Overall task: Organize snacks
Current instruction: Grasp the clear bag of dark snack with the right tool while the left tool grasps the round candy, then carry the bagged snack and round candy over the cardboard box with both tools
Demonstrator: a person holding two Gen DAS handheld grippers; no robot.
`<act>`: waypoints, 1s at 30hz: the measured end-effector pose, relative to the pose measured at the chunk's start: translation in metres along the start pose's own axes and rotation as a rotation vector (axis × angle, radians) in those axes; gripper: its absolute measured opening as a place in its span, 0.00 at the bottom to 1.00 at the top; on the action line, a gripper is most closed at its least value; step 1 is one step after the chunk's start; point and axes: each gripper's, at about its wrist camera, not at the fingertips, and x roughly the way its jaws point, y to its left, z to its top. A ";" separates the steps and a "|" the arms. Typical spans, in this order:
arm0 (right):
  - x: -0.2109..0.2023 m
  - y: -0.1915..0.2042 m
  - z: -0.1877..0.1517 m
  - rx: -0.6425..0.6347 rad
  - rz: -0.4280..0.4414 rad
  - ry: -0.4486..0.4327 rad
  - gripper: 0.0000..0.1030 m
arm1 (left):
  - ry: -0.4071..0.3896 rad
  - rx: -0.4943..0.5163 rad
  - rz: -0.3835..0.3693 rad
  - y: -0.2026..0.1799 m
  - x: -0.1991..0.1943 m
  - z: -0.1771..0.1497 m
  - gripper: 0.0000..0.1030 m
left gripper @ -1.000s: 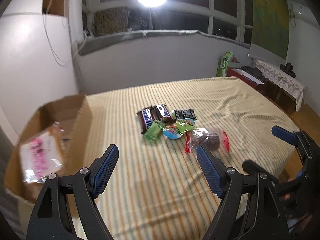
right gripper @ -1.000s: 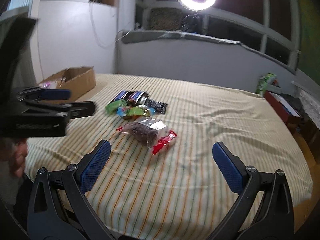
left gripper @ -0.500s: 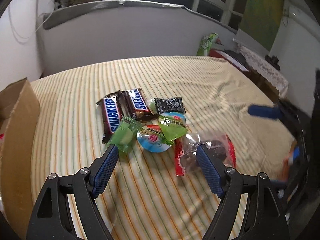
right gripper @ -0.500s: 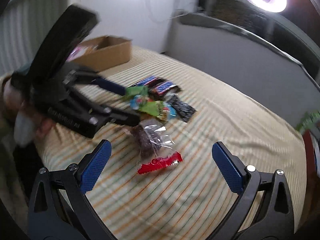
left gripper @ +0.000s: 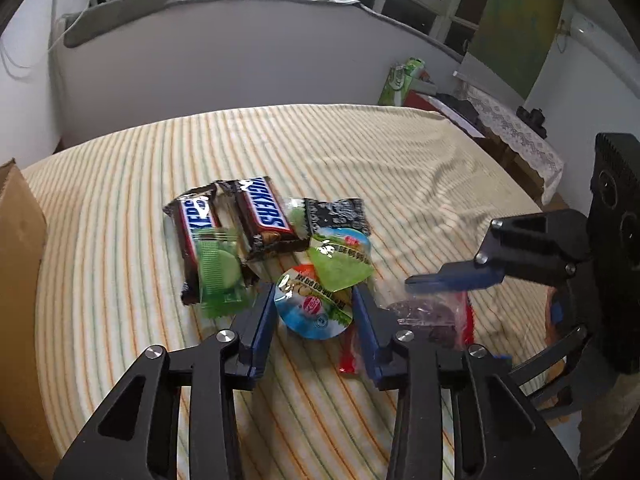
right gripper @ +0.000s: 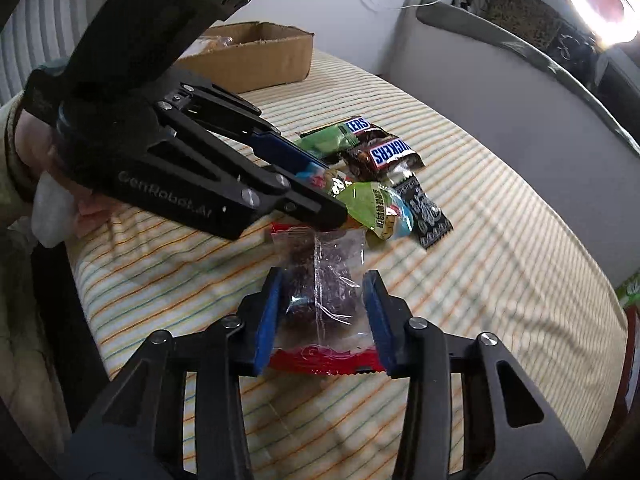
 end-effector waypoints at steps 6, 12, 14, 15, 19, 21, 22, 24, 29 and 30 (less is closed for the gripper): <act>-0.028 0.006 -0.029 0.103 -0.076 -0.008 0.40 | -0.019 -0.001 0.004 -0.002 -0.012 -0.008 0.32; -0.049 0.010 -0.049 0.307 -0.166 -0.083 0.40 | -0.075 -0.003 0.071 -0.006 -0.042 -0.028 0.32; -0.050 0.015 -0.052 0.363 -0.199 -0.113 0.40 | -0.096 -0.007 0.088 -0.009 -0.052 -0.035 0.32; -0.052 0.018 -0.053 0.387 -0.222 -0.130 0.40 | -0.107 -0.003 0.097 -0.012 -0.054 -0.038 0.32; -0.054 0.023 -0.055 0.492 -0.274 -0.188 0.40 | -0.148 0.004 0.137 -0.023 -0.063 -0.049 0.32; -0.057 0.027 -0.057 0.526 -0.313 -0.209 0.40 | -0.160 -0.003 0.142 -0.026 -0.065 -0.052 0.32; -0.058 0.028 -0.057 0.535 -0.322 -0.216 0.40 | -0.166 -0.007 0.143 -0.027 -0.066 -0.053 0.32; -0.062 0.031 -0.056 0.559 -0.344 -0.242 0.40 | -0.180 -0.005 0.150 -0.028 -0.069 -0.056 0.32; -0.071 0.031 -0.047 0.576 -0.370 -0.266 0.40 | -0.220 -0.010 0.177 -0.033 -0.082 -0.056 0.32; -0.075 0.032 -0.043 0.575 -0.375 -0.273 0.40 | -0.227 -0.008 0.189 -0.034 -0.085 -0.056 0.32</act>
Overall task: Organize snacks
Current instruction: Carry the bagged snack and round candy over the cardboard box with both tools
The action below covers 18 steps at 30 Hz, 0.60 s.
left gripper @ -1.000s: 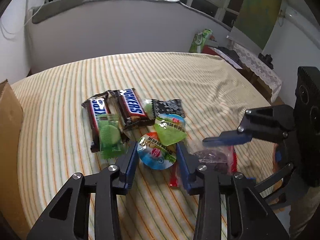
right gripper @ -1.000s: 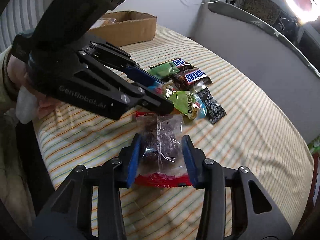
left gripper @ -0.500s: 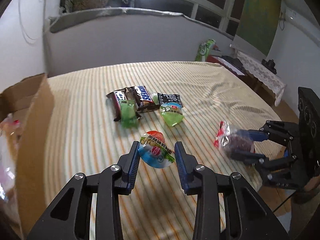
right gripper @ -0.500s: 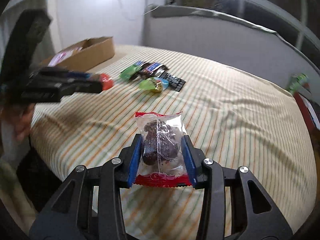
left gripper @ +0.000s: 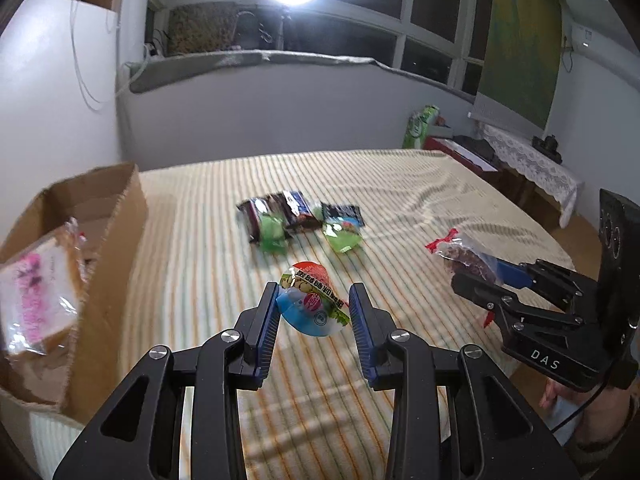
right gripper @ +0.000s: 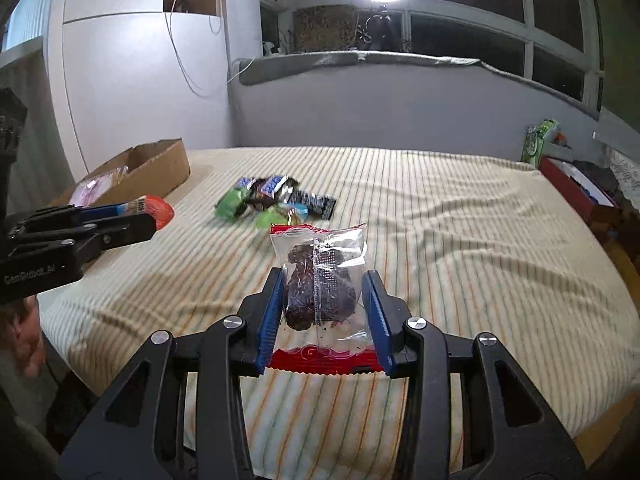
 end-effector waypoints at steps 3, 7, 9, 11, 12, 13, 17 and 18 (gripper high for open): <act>-0.011 0.005 0.017 -0.008 -0.014 -0.036 0.40 | -0.036 0.002 0.017 -0.002 -0.013 0.007 0.32; -0.038 0.014 0.047 -0.032 -0.031 -0.111 0.40 | -0.125 0.029 0.039 -0.005 -0.040 0.023 0.32; -0.054 0.021 0.064 -0.046 -0.042 -0.159 0.40 | -0.166 0.040 0.050 -0.006 -0.054 0.030 0.32; -0.065 0.028 0.076 -0.058 -0.047 -0.187 0.40 | -0.218 0.045 0.054 -0.005 -0.072 0.039 0.32; -0.071 0.032 0.081 -0.062 -0.053 -0.204 0.40 | -0.234 0.045 0.054 -0.004 -0.078 0.041 0.32; -0.073 0.035 0.084 -0.065 -0.052 -0.207 0.40 | -0.254 0.045 0.053 -0.002 -0.086 0.044 0.32; -0.073 0.052 0.091 -0.086 -0.053 -0.196 0.40 | -0.307 0.042 0.068 0.009 -0.105 0.047 0.32; -0.071 0.057 0.092 -0.092 -0.052 -0.189 0.40 | -0.311 0.040 0.069 0.011 -0.107 0.046 0.32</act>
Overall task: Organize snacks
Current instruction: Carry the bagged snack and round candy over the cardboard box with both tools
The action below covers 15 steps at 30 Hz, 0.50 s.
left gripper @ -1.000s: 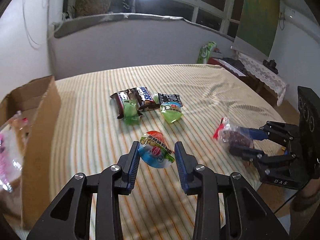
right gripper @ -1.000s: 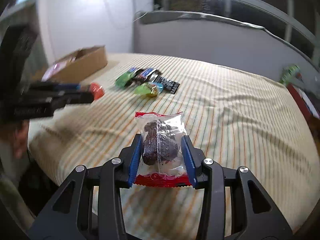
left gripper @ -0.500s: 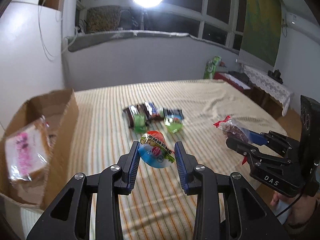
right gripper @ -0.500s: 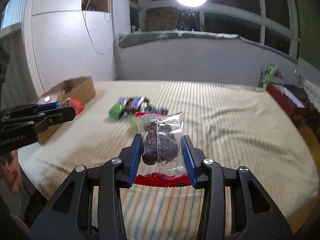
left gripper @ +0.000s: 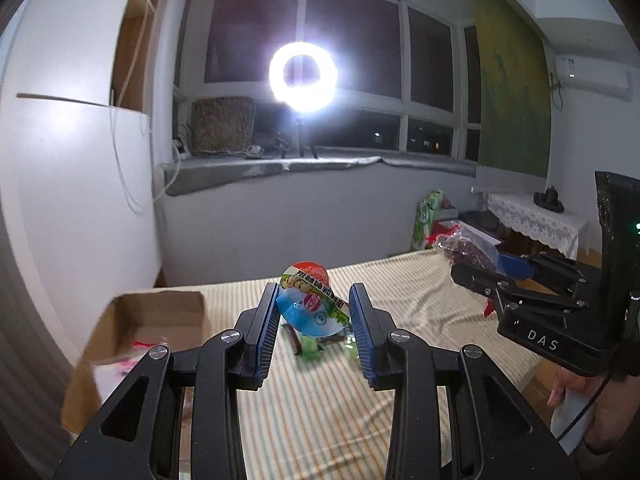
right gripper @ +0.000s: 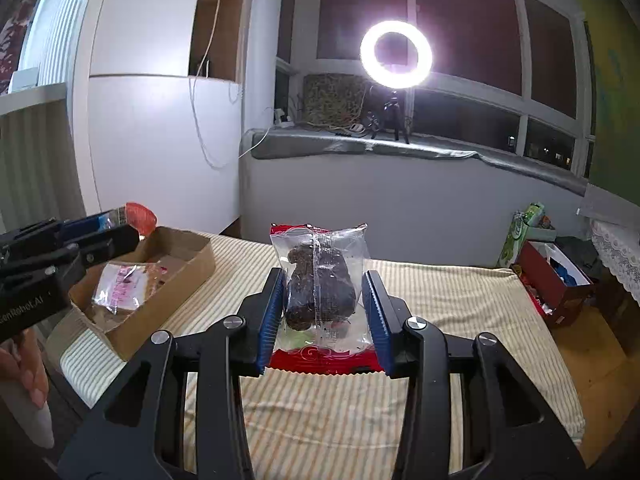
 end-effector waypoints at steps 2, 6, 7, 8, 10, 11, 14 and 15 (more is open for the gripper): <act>0.001 0.010 0.001 -0.009 0.008 0.005 0.40 | -0.005 -0.014 0.002 0.008 -0.004 -0.002 0.32; 0.010 0.026 0.003 -0.027 0.033 0.018 0.40 | -0.009 -0.025 0.028 0.021 -0.010 -0.005 0.32; 0.012 0.031 0.003 -0.031 0.042 0.022 0.40 | -0.010 -0.027 0.038 0.024 -0.011 -0.006 0.32; 0.012 0.035 0.001 -0.035 0.048 0.023 0.40 | -0.012 -0.028 0.047 0.027 -0.013 -0.006 0.32; 0.016 0.044 -0.001 -0.044 0.068 0.027 0.40 | -0.018 -0.032 0.068 0.035 -0.018 -0.007 0.32; 0.020 0.052 0.000 -0.053 0.085 0.031 0.40 | -0.020 -0.033 0.076 0.037 -0.021 -0.007 0.32; 0.028 0.072 0.002 -0.071 0.121 0.036 0.40 | -0.022 -0.043 0.112 0.049 -0.027 -0.011 0.32; 0.033 0.082 0.002 -0.082 0.142 0.040 0.40 | -0.020 -0.048 0.123 0.055 -0.030 -0.013 0.32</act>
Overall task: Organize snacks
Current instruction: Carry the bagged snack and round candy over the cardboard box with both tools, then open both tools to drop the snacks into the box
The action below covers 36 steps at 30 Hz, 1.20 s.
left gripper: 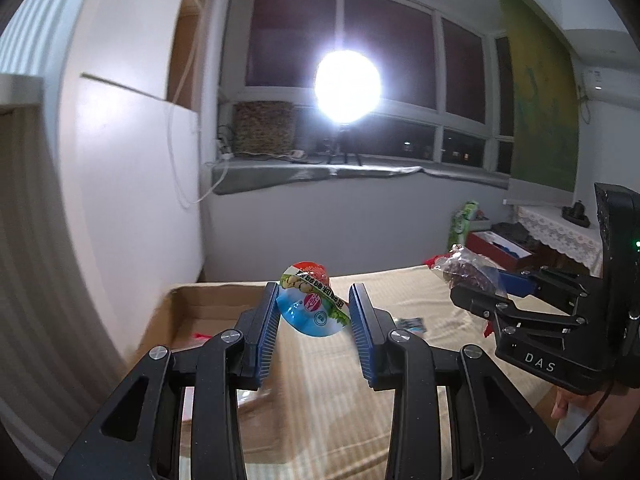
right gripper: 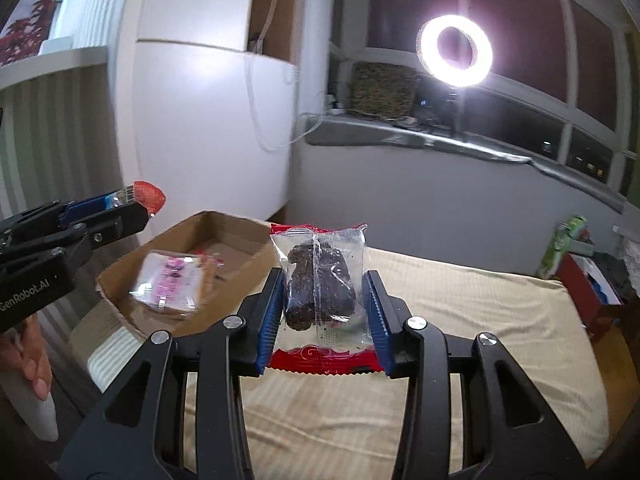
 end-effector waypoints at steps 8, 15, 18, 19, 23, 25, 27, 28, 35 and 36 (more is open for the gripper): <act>0.033 0.062 0.009 -0.068 0.150 0.010 0.40 | 0.020 -0.048 0.121 0.046 -0.013 -0.011 0.32; 0.044 0.087 0.011 -0.087 0.212 0.003 0.40 | 0.019 -0.069 0.203 0.073 -0.022 -0.013 0.32; 0.047 0.091 0.006 -0.088 0.220 0.009 0.40 | 0.015 -0.068 0.211 0.074 -0.023 -0.013 0.32; 0.049 0.090 0.005 -0.089 0.222 0.014 0.40 | 0.017 -0.069 0.210 0.074 -0.022 -0.014 0.32; 0.055 0.095 0.000 -0.091 0.234 0.032 0.40 | 0.033 -0.074 0.205 0.076 -0.014 -0.018 0.32; 0.062 0.098 -0.004 -0.095 0.243 0.046 0.40 | 0.043 -0.077 0.204 0.078 -0.010 -0.019 0.32; 0.069 0.100 -0.006 -0.101 0.247 0.058 0.40 | 0.057 -0.081 0.202 0.080 -0.003 -0.021 0.32; 0.072 0.101 -0.008 -0.102 0.249 0.065 0.40 | 0.066 -0.084 0.203 0.082 0.000 -0.024 0.32; 0.107 0.110 -0.022 -0.110 0.285 0.125 0.41 | 0.133 -0.111 0.202 0.095 0.027 -0.038 0.32; 0.113 0.112 -0.025 -0.114 0.294 0.140 0.41 | 0.143 -0.114 0.202 0.096 0.031 -0.041 0.32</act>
